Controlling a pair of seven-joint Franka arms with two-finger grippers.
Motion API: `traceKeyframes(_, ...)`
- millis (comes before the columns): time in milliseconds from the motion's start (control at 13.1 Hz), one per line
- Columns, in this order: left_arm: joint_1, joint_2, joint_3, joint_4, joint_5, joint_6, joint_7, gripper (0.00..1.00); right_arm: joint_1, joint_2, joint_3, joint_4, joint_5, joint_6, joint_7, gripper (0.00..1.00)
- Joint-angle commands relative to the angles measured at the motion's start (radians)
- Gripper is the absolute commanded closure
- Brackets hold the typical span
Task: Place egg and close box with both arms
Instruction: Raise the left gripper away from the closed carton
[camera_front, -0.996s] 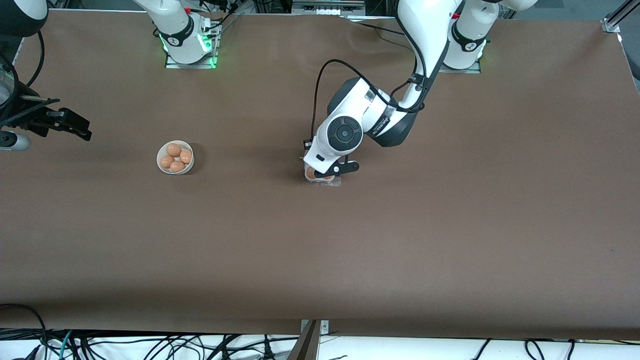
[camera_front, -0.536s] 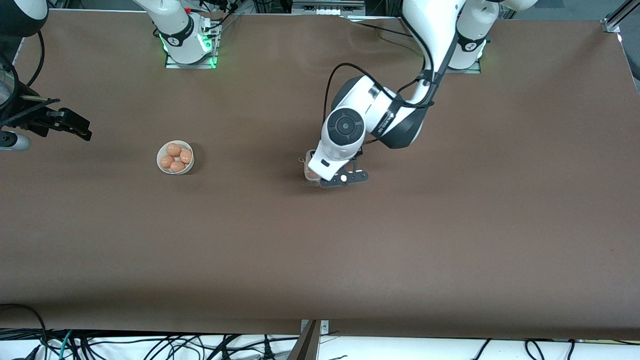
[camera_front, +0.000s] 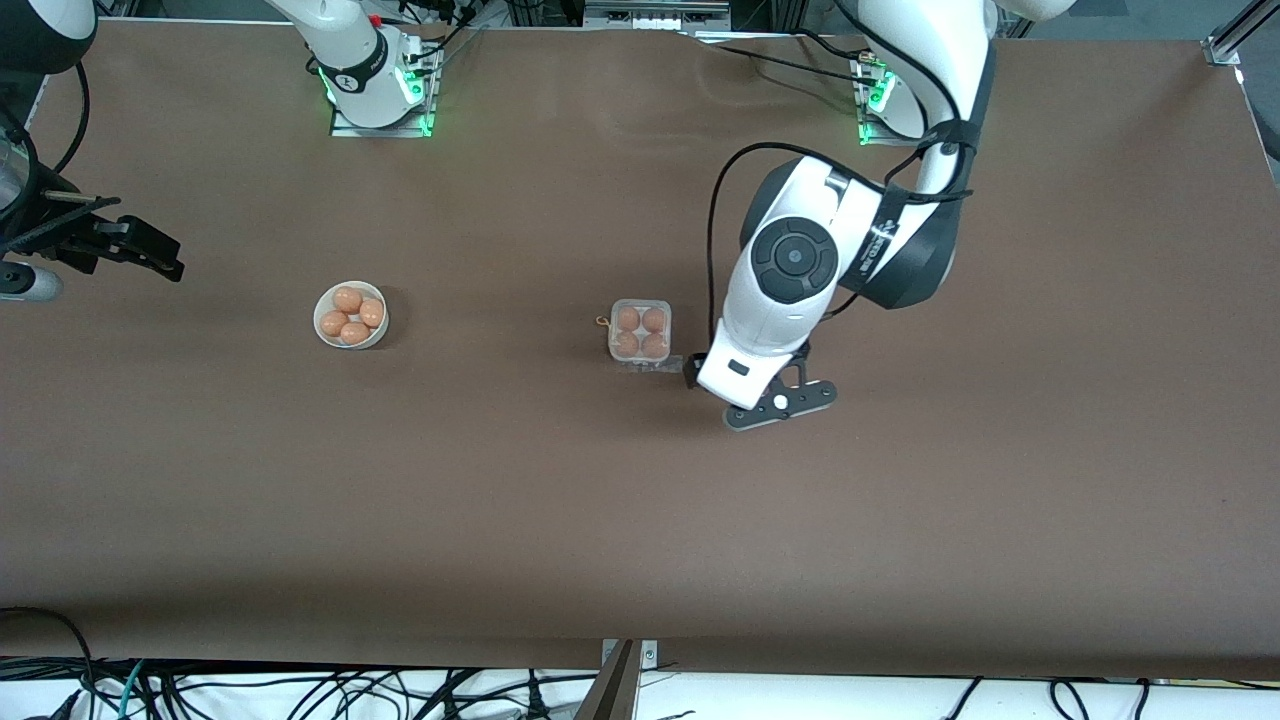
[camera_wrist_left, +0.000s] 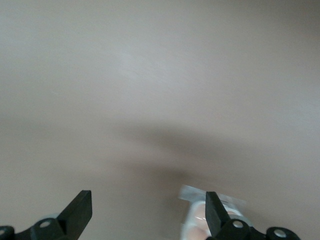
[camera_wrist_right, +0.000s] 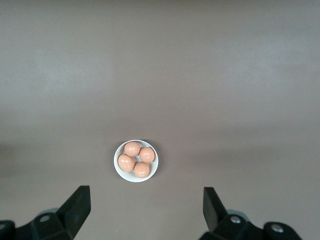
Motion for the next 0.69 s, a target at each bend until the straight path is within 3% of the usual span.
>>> traceKeyframes(0,0.005,-0.047,0.028,0.004,0.088,-0.101,0.069,0.0,-0.008,-0.012,0.009,-0.011,0.005,0.003,-0.014,0.0)
traceKeyframes(383,0.137,-0.088,0.029,0.039,0.093,-0.165,0.203,0.0,-0.006,-0.012,0.009,-0.011,0.005,0.0,-0.014,0.0)
traceKeyframes(613,0.296,-0.162,-0.062,0.031,0.163,-0.167,0.313,0.0,-0.006,-0.012,0.009,-0.011,0.005,0.0,-0.012,0.0)
